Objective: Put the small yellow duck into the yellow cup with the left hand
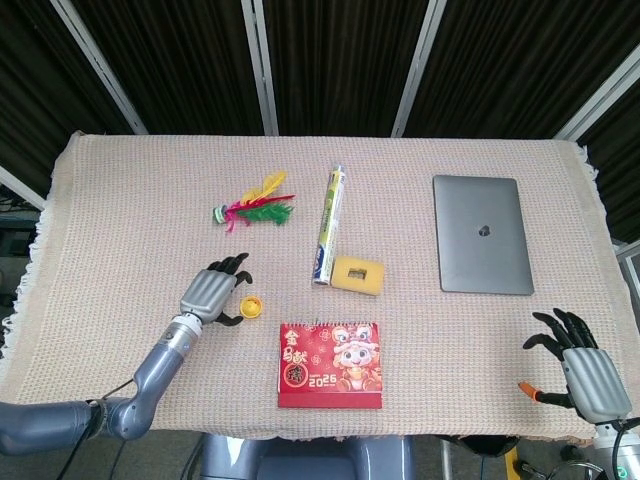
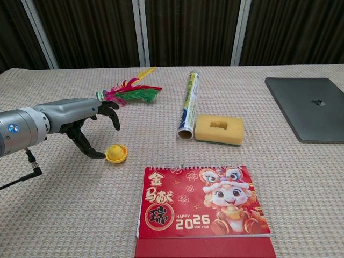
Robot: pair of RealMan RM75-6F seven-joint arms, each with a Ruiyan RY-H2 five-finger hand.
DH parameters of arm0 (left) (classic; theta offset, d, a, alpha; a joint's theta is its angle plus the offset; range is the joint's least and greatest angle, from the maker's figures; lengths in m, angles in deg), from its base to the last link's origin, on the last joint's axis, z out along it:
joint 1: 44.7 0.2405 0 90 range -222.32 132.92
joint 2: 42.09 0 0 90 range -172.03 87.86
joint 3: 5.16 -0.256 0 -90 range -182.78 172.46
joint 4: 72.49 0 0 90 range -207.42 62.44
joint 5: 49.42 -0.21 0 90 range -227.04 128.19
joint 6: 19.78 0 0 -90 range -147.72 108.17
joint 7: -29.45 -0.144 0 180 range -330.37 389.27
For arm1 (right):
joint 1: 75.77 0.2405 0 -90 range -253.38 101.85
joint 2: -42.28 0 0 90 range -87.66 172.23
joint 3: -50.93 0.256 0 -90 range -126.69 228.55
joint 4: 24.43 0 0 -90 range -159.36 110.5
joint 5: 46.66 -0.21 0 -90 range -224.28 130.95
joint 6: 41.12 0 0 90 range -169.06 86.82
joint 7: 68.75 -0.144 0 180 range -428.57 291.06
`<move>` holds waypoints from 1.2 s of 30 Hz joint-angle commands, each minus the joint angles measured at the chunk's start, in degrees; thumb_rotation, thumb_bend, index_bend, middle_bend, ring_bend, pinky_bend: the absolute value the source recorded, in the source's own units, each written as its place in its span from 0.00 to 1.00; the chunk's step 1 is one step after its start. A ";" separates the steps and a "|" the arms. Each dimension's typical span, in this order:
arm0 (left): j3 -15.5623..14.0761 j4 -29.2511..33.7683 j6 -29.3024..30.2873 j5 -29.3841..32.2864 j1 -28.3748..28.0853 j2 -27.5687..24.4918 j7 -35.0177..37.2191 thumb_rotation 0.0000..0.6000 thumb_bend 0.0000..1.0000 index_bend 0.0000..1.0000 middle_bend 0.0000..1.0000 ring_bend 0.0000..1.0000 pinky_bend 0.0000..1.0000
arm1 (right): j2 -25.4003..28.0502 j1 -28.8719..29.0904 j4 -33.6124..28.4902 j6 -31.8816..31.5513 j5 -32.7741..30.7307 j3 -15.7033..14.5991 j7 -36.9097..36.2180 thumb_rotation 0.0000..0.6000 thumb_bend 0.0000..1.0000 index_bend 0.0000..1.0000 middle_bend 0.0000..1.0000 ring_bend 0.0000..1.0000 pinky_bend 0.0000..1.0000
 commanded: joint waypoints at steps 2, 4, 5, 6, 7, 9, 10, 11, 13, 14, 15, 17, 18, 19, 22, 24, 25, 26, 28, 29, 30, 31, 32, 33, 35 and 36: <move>0.14 -0.42 0.52 -3.27 0.67 -2.52 2.14 1.00 0.18 0.24 0.00 0.06 0.17 | 0.01 -0.02 -0.02 -0.08 0.06 0.00 0.05 1.00 0.00 0.42 0.13 0.00 0.00; 0.32 -0.65 1.17 -5.49 1.20 -4.06 3.69 1.00 0.19 0.23 0.00 0.06 0.17 | -0.01 -0.06 -0.03 -0.15 0.10 -0.01 0.19 1.00 0.00 0.42 0.13 0.00 0.00; 0.35 -0.67 1.49 -6.36 1.43 -4.62 4.27 1.00 0.21 0.22 0.00 0.06 0.17 | -0.01 -0.06 -0.03 -0.15 0.08 -0.01 0.21 1.00 0.00 0.42 0.13 0.00 0.00; 0.30 -0.65 1.98 -7.77 1.83 -5.52 5.20 1.00 0.22 0.21 0.00 0.06 0.17 | -0.02 -0.08 -0.05 -0.15 0.03 0.00 0.23 1.00 0.00 0.42 0.13 0.00 0.00; 0.09 -0.56 2.55 -9.42 2.30 -6.51 6.16 1.00 0.22 0.21 0.00 0.06 0.17 | -0.02 -0.09 -0.06 -0.15 -0.03 0.01 0.26 1.00 0.00 0.42 0.13 0.00 0.00; -0.64 -0.44 3.57 -12.77 3.17 -8.37 7.79 1.00 0.23 0.21 0.00 0.04 0.17 | -0.02 -0.11 -0.01 -0.15 -0.11 0.04 0.31 1.00 0.00 0.42 0.13 0.00 0.00; -1.04 -0.40 4.03 -14.21 3.57 -9.16 8.45 1.00 0.23 0.21 0.00 0.04 0.17 | -0.02 -0.12 0.02 -0.17 -0.12 0.05 0.35 1.00 0.00 0.42 0.13 0.00 0.00; -1.89 -0.24 5.02 -16.81 4.36 -10.69 9.54 1.00 0.23 0.20 0.00 0.02 0.16 | -0.05 -0.15 0.08 -0.27 -0.09 0.08 0.39 1.00 0.00 0.42 0.13 0.00 0.00; -3.64 0.30 7.60 -21.86 6.36 -13.90 12.58 1.00 0.23 0.20 0.00 0.01 0.14 | -0.14 -0.23 0.13 -0.57 0.01 0.14 0.48 1.00 0.00 0.42 0.13 0.00 0.00; -4.25 0.51 8.47 -23.44 7.05 -14.98 13.72 1.00 0.23 0.19 0.00 0.00 0.12 | -0.16 -0.25 0.17 -0.66 0.08 0.15 0.54 1.00 0.00 0.42 0.13 0.00 0.00; -5.07 0.85 10.06 -25.54 8.26 -16.69 15.53 1.00 0.24 0.19 0.00 0.00 0.11 | -0.20 -0.29 0.21 -0.78 0.14 0.16 0.66 1.00 0.00 0.42 0.13 0.00 0.00; -6.28 2.06 13.59 -28.45 10.99 -19.62 19.63 1.00 0.24 0.18 0.00 0.00 0.09 | -0.34 -0.40 0.27 -1.17 0.19 0.28 1.08 1.00 0.00 0.42 0.13 0.00 0.00; -7.06 3.24 15.58 -29.82 12.77 -21.44 22.35 1.00 0.24 0.18 0.00 0.00 0.08 | -0.45 -0.44 0.31 -1.35 0.26 0.33 1.33 1.00 0.00 0.42 0.13 0.00 0.00; -7.74 4.37 17.57 -30.68 14.63 -23.11 24.75 1.00 0.24 0.18 0.00 0.00 0.08 | -0.57 -0.42 0.38 -1.41 0.33 0.38 1.57 1.00 0.00 0.42 0.13 0.00 0.00; -10.25 8.66 21.06 -31.05 19.47 -26.67 28.74 1.00 0.25 0.16 0.00 0.00 0.07 | -0.72 -0.23 0.40 -1.15 0.37 0.43 2.21 1.00 0.00 0.42 0.13 0.00 0.00; -10.84 9.74 21.41 -31.15 20.71 -27.12 29.61 1.00 0.27 0.16 0.00 0.00 0.07 | -0.73 -0.21 0.33 -1.11 0.34 0.44 2.30 1.00 0.00 0.42 0.13 0.00 0.00; -11.00 9.98 21.52 -31.08 21.15 -27.10 29.72 1.00 0.27 0.16 0.00 0.00 0.07 | -0.74 -0.22 0.29 -1.11 0.30 0.46 2.36 1.00 0.00 0.42 0.13 0.00 0.00; -11.11 10.23 21.71 -30.85 21.81 -26.81 29.79 1.00 0.27 0.16 0.00 0.00 0.07 | -0.78 -0.20 0.21 -1.09 0.23 0.51 2.49 1.00 0.00 0.42 0.13 0.00 0.00; -11.30 10.60 21.95 -30.31 23.10 -25.66 30.20 1.00 0.27 0.15 0.00 0.00 0.07 | -0.85 -0.13 0.03 -0.95 0.10 0.57 2.78 1.00 0.00 0.42 0.13 0.00 0.00; -11.42 10.62 21.78 -30.21 23.41 -25.33 30.42 1.00 0.27 0.15 0.00 0.00 0.07 | -0.87 -0.09 -0.02 -0.85 0.04 0.58 2.87 1.00 0.00 0.42 0.13 0.00 0.00; -11.70 10.53 21.10 -30.21 23.61 -25.20 30.70 1.00 0.27 0.15 0.00 0.00 0.07 | -0.88 -0.01 -0.10 -0.67 -0.03 0.60 2.95 1.00 0.00 0.42 0.13 0.00 0.00; -11.92 10.26 20.29 -30.25 23.64 -25.38 30.86 1.00 0.27 0.15 0.00 0.00 0.07 | -0.90 0.09 -0.17 -0.48 -0.13 0.65 3.01 1.00 0.00 0.42 0.13 0.00 0.00; -11.92 9.89 19.79 -30.16 23.69 -25.57 30.86 1.00 0.27 0.15 0.00 0.00 0.07 | -0.91 0.20 -0.25 -0.28 -0.26 0.71 3.07 1.00 0.00 0.42 0.13 0.00 0.00; -11.77 9.64 19.69 -30.01 23.79 -25.56 30.82 1.00 0.27 0.15 0.00 0.00 0.07 | -0.91 0.26 -0.30 -0.16 -0.35 0.75 3.10 1.00 0.00 0.42 0.13 0.00 0.00; -11.26 9.39 19.45 -29.27 24.22 -25.43 31.38 1.00 0.27 0.15 0.00 0.00 0.07 | -0.89 0.41 -0.44 0.13 -0.53 0.82 3.02 1.00 0.00 0.42 0.13 0.00 0.00; -11.05 9.49 19.18 -28.96 24.40 -25.49 31.97 1.00 0.27 0.15 0.00 0.00 0.07 | -0.86 0.46 -0.45 0.24 -0.55 0.81 2.99 1.00 0.00 0.42 0.13 0.00 0.00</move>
